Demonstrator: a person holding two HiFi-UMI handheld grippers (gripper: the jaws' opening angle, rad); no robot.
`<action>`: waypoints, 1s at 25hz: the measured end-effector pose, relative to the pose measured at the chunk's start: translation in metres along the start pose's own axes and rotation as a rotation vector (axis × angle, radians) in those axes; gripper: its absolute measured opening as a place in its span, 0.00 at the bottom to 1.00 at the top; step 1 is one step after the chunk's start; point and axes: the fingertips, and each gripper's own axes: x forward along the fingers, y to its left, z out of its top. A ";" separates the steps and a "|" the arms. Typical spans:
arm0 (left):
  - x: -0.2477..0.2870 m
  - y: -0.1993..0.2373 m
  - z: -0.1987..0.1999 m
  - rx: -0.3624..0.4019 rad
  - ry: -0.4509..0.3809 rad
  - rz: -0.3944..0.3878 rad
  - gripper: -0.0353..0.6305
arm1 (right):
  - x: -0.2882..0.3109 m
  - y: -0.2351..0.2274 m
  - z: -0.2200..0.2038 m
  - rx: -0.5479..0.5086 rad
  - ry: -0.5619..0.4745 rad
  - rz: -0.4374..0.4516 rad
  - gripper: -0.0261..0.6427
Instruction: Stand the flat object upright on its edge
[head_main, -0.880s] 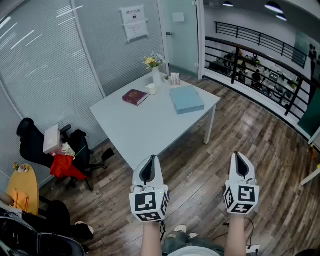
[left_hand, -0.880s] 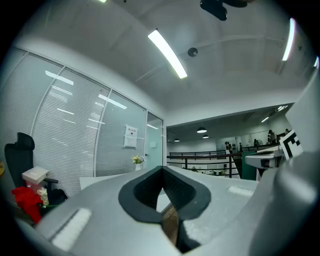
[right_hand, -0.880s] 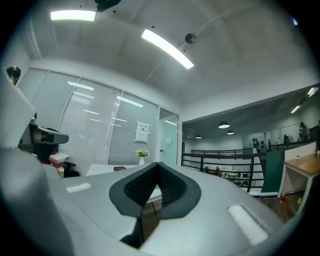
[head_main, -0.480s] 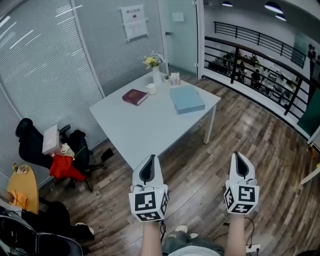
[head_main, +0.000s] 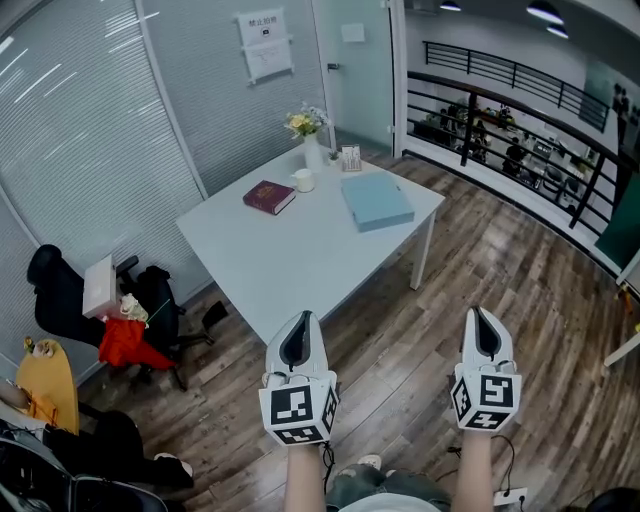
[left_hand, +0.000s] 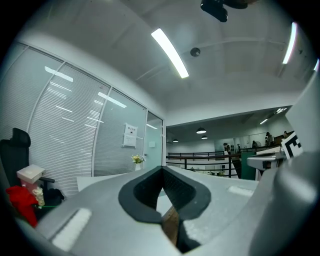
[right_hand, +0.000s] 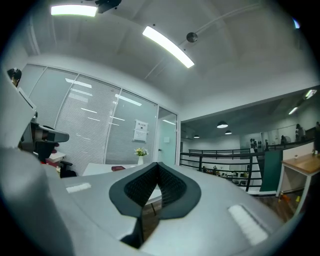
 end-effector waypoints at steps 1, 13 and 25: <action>0.002 0.002 -0.001 0.000 0.002 0.001 0.06 | 0.002 0.001 -0.001 0.009 -0.003 0.002 0.08; 0.029 0.014 -0.011 -0.027 -0.011 0.005 0.56 | 0.030 0.019 -0.012 0.045 0.021 0.094 0.64; 0.125 0.010 -0.019 -0.025 0.003 0.052 0.60 | 0.127 -0.020 -0.020 0.071 0.022 0.151 0.70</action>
